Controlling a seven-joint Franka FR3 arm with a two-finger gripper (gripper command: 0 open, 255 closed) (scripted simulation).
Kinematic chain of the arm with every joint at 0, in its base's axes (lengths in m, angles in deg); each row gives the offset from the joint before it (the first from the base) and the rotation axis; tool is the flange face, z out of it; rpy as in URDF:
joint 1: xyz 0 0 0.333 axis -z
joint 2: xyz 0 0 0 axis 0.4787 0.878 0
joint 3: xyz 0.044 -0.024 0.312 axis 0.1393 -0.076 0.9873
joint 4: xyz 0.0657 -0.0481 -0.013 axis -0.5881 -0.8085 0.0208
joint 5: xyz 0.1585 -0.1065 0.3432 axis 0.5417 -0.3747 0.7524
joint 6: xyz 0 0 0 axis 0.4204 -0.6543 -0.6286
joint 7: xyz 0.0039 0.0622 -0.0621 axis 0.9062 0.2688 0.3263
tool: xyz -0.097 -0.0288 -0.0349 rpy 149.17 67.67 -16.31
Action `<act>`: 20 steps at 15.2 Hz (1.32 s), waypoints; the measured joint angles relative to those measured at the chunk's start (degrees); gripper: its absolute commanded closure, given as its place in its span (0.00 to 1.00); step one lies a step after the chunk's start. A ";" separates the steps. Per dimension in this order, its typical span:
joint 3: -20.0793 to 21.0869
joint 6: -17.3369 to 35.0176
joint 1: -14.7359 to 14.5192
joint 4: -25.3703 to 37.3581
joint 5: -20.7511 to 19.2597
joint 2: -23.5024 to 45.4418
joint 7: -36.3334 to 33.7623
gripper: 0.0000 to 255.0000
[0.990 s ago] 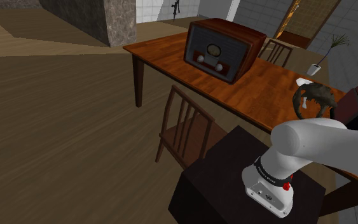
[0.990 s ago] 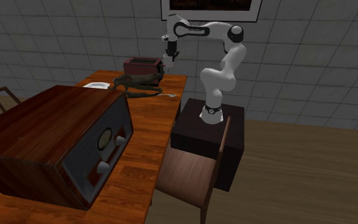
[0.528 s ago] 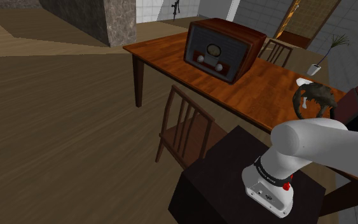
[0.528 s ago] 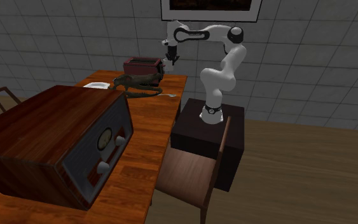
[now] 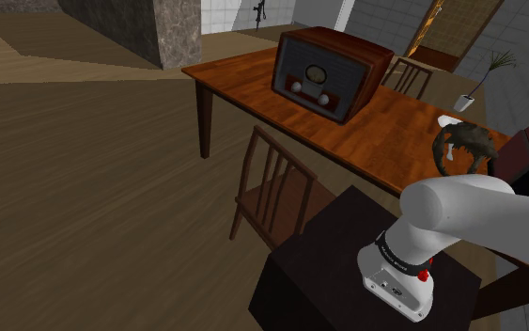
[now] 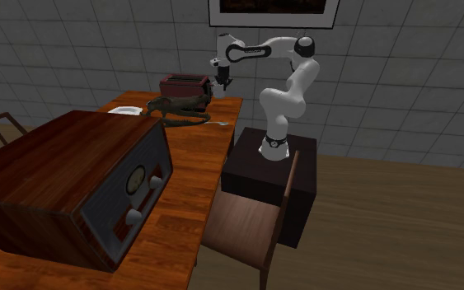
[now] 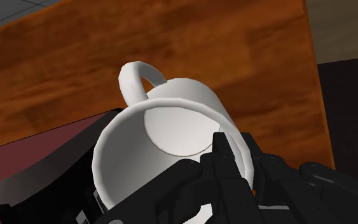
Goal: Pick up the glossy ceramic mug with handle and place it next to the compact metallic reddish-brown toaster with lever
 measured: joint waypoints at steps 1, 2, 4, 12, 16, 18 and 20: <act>-0.55 0.49 -0.01 -0.40 -0.45 -0.18 -0.14 1.00; -1.08 0.93 -0.02 -0.68 -0.90 -0.35 -0.21 1.00; -2.16 1.87 -0.06 -1.42 -1.80 -0.68 -0.54 1.00; -5.33 4.45 -0.50 -3.18 -4.41 -1.52 -1.55 1.00; -5.38 4.48 -0.53 -3.17 -4.45 -1.52 -1.58 0.00; -5.39 4.49 -0.54 -3.18 -4.46 -1.53 -1.58 0.00; -5.39 4.50 -0.55 -3.18 -4.46 -1.53 -1.58 0.00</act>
